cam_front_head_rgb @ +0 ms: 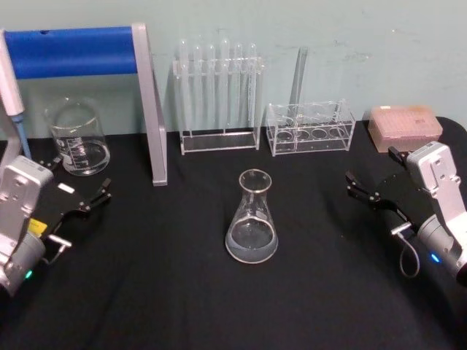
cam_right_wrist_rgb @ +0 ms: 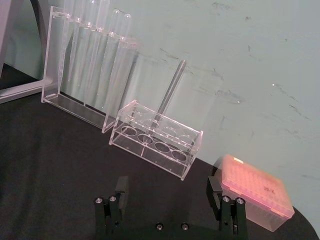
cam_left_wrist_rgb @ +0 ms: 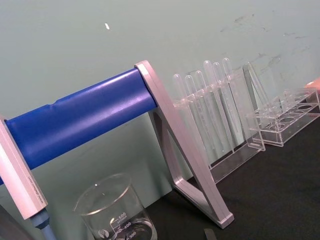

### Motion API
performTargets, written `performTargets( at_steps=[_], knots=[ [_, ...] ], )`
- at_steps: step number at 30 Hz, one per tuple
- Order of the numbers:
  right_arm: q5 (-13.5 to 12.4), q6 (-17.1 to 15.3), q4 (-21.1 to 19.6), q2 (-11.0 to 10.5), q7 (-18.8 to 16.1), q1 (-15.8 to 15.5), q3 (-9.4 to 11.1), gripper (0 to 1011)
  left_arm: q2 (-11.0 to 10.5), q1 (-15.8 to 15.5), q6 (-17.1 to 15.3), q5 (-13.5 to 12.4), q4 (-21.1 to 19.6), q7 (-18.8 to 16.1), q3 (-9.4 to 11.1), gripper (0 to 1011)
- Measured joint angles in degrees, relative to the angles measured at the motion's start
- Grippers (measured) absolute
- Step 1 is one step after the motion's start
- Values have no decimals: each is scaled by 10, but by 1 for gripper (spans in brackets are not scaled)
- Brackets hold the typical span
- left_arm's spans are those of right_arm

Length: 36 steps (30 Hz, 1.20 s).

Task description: Grasp the erlenmeyer flask with one hand, shake it three times, then place it back.

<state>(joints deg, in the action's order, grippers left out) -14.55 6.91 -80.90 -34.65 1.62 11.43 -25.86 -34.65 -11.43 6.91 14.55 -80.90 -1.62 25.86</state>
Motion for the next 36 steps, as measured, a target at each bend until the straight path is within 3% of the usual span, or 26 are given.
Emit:
performTargets(
  at_steps=[36],
  knots=[
    [0, 0, 0, 0, 0, 0, 0, 1002, 0, 0, 0, 0, 0, 0, 0, 1001]
  ],
)
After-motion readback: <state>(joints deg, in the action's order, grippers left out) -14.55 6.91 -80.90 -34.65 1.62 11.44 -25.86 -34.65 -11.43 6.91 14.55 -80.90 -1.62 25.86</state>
